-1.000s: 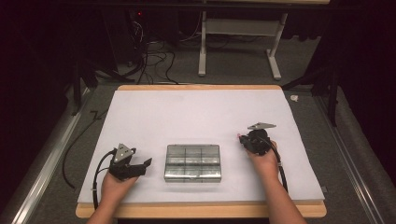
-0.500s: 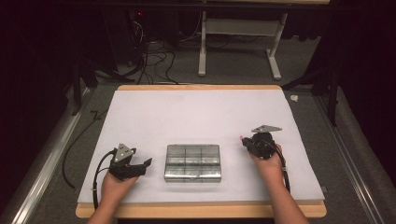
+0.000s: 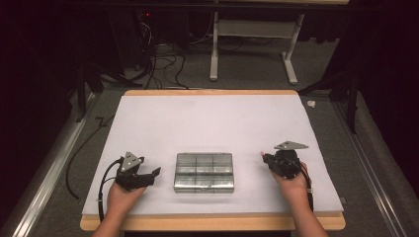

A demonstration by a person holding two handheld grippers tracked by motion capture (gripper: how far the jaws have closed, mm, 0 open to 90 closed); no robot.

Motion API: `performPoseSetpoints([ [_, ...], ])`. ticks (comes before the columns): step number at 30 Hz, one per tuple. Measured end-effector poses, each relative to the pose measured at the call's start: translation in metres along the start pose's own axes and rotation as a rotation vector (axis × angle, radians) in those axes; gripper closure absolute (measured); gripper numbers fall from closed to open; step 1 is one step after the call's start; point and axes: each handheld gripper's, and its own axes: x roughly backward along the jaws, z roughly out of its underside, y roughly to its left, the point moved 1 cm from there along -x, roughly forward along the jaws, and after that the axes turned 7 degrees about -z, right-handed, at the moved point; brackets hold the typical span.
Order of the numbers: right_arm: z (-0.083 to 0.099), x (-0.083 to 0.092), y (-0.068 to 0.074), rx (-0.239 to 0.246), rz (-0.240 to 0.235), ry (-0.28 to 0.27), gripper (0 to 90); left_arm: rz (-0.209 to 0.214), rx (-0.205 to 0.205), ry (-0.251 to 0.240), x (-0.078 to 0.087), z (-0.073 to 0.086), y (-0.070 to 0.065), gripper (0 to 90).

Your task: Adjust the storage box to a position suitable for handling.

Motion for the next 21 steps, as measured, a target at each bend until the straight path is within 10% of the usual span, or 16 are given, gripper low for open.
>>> performPoseSetpoints([
  [21, 0.044, 0.049, -0.004, -0.048, 0.028, -0.010, 83.4, 0.006, -0.007, -0.002, 0.001, 0.000, 0.000, 24.2],
])
